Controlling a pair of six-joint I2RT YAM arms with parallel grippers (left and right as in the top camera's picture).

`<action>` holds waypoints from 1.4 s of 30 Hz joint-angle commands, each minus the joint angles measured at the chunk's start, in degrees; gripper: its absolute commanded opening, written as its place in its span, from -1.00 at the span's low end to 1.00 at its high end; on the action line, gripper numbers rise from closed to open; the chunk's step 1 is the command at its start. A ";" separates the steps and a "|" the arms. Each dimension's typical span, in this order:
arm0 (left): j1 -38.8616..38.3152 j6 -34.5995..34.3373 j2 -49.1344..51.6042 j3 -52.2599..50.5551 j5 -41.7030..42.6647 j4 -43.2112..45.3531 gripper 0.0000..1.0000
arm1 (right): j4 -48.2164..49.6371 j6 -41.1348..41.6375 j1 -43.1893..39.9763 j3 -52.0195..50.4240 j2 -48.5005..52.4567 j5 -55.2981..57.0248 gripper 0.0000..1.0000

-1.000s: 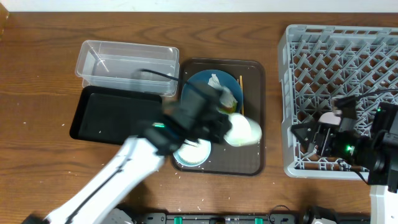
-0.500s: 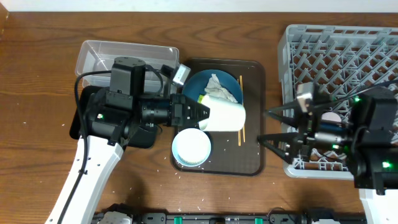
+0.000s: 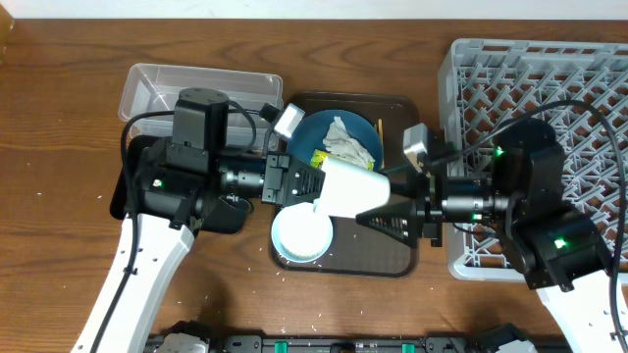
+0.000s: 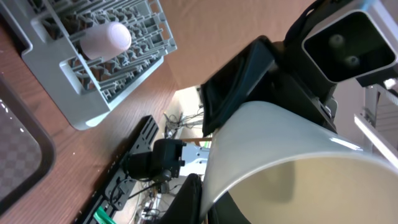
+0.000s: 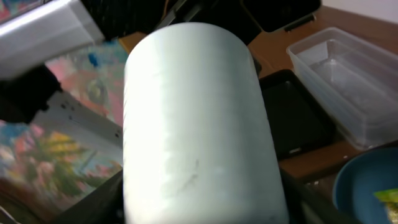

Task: Sort waste into correct bins and load items into the dishwasher rack

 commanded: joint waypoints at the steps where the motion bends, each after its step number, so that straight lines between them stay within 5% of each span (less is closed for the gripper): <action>1: -0.02 0.79 -0.26 0.79 1.51 0.33 -0.88 | 1.66 2.60 1.60 0.68 0.44 1.33 0.08; 5: -0.02 0.76 -0.26 0.79 1.51 0.31 -0.77 | 2.08 2.60 1.46 0.70 0.00 1.36 -0.28; 8: -0.02 0.83 -0.24 0.79 0.94 0.33 0.16 | 1.46 2.62 0.63 0.70 -1.25 2.27 -0.38; 11: -0.02 1.05 -0.26 0.74 -2.51 0.28 0.41 | -0.46 4.11 -1.68 0.70 -3.72 7.19 -0.40; 18: -0.02 1.03 -0.24 0.61 -16.81 -3.65 0.52 | -17.00 12.39 -16.28 0.70 -10.88 29.03 -0.37; 25: -0.02 1.49 -0.26 0.61 -17.22 -5.16 0.54 | -29.35 13.77 -37.11 0.70 -9.29 54.27 -0.46; 34: -0.02 3.50 -0.24 0.61 -17.25 -6.71 0.53 | -26.05 18.73 -57.16 0.70 4.44 49.20 -0.46; 42: -0.02 5.07 -0.24 0.59 -17.25 -7.93 0.53 | -28.26 20.22 -63.36 0.70 19.91 49.53 -0.34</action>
